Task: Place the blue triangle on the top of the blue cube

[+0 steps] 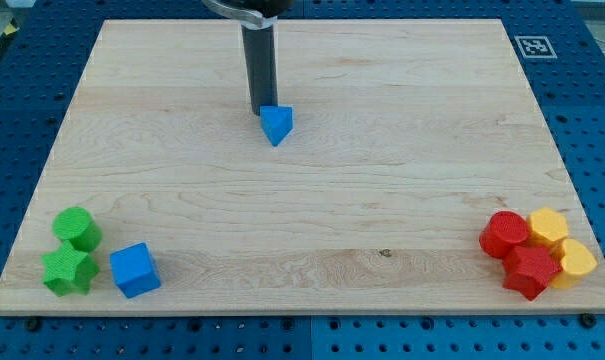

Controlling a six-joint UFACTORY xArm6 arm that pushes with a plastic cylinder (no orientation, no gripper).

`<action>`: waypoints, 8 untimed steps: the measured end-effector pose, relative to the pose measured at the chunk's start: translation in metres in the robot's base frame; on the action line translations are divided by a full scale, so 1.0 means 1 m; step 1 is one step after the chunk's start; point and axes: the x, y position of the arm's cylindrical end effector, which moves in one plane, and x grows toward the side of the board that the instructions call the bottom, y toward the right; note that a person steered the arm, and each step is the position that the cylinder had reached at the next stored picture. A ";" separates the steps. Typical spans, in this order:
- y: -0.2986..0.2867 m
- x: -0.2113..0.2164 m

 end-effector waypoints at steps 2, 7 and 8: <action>0.022 0.004; 0.055 0.044; 0.054 0.041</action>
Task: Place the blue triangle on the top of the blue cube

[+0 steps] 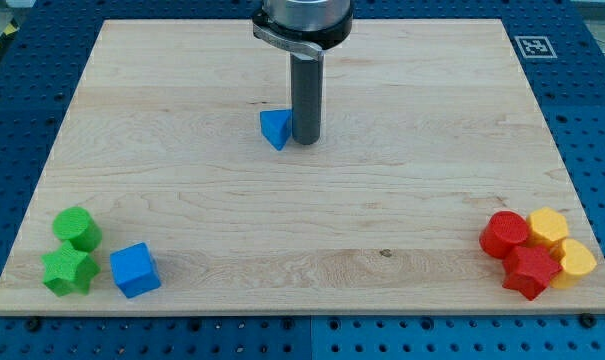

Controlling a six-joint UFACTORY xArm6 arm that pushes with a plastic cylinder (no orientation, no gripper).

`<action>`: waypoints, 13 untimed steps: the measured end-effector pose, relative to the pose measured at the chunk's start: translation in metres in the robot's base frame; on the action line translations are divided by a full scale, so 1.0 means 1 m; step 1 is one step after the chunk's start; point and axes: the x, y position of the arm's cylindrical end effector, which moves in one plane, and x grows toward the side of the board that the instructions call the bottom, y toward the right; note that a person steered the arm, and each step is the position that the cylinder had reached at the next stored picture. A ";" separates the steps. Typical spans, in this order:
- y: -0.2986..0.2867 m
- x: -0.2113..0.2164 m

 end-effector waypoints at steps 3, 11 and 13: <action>-0.059 -0.001; -0.108 -0.002; -0.103 0.015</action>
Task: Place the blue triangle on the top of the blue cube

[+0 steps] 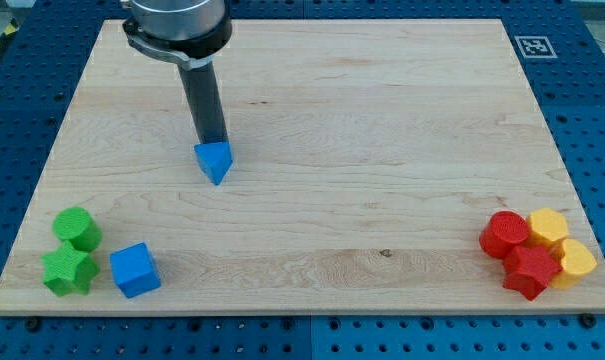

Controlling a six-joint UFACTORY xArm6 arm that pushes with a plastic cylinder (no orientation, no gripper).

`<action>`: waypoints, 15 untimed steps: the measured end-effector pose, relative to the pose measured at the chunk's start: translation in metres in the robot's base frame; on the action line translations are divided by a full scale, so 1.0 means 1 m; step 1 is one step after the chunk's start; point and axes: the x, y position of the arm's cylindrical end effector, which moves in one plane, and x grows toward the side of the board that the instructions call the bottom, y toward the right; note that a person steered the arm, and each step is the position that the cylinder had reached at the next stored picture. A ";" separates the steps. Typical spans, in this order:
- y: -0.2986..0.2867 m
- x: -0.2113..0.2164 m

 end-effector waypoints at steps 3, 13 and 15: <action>0.019 0.029; -0.034 0.056; -0.034 0.034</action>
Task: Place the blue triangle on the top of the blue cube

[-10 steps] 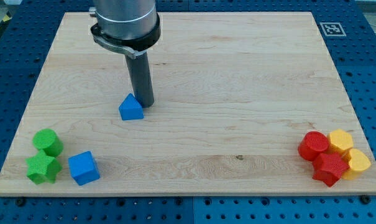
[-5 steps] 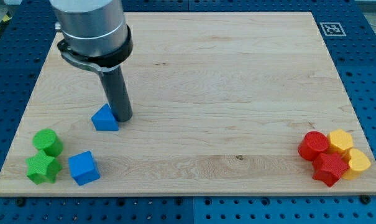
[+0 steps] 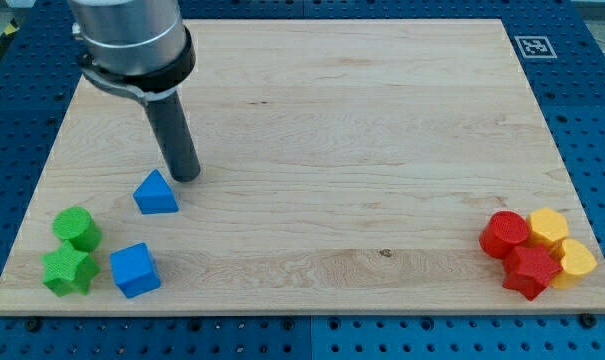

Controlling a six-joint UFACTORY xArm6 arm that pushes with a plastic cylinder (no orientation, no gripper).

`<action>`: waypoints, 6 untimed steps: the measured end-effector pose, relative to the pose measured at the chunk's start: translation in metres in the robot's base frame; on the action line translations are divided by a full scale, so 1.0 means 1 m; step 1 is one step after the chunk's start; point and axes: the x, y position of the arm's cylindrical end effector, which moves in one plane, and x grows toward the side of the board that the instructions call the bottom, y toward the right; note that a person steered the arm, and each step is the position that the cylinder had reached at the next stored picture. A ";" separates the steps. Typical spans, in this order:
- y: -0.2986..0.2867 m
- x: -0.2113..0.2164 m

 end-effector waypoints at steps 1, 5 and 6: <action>-0.002 -0.014; -0.013 0.011; -0.016 0.021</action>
